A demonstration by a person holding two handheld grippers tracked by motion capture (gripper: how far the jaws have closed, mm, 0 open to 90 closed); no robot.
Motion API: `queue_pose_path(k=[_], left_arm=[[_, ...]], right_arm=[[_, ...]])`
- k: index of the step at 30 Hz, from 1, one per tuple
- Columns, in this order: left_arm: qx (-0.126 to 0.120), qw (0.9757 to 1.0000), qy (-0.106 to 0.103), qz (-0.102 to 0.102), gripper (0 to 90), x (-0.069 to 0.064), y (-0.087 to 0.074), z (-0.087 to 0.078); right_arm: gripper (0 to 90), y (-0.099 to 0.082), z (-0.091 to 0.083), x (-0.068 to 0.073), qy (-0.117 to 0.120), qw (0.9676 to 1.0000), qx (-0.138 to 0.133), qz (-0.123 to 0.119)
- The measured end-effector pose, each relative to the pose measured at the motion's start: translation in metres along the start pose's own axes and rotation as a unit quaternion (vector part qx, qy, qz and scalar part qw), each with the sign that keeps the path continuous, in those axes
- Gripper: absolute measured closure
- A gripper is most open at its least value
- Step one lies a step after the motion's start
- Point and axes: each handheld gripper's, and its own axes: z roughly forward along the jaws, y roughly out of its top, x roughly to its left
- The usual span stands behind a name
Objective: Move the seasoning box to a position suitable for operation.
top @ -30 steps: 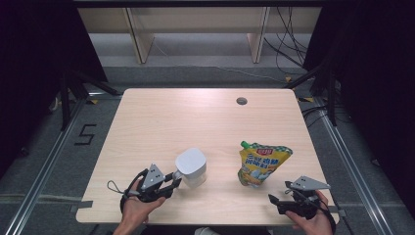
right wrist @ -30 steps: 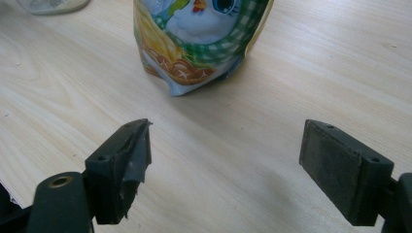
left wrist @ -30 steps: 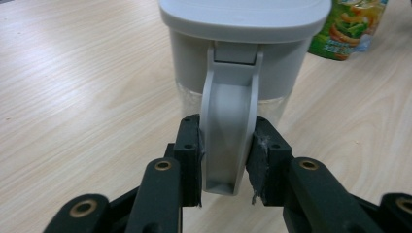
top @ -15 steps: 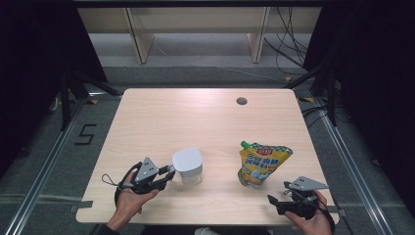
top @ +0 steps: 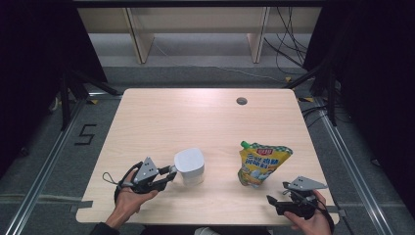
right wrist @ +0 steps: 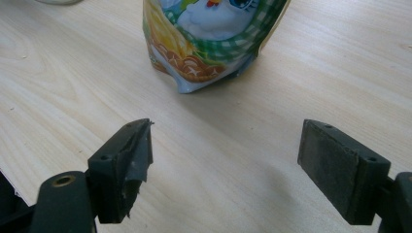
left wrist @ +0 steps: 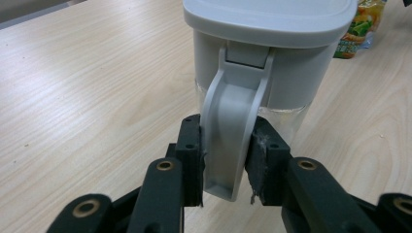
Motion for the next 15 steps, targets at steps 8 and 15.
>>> queue_pose_path(k=[8,15], left_arm=[[-0.001,0.9993,-0.034,0.017,68.7,-0.017,0.002,0.006],[0.002,0.9972,-0.067,0.033,68.7,-0.033,0.004,0.008]], right_arm=[[21.1,0.000,0.001,-0.002,0.003,0.9999,-0.006,-0.016],[21.2,0.000,0.001,-0.002,0.000,0.9999,-0.001,-0.016]])
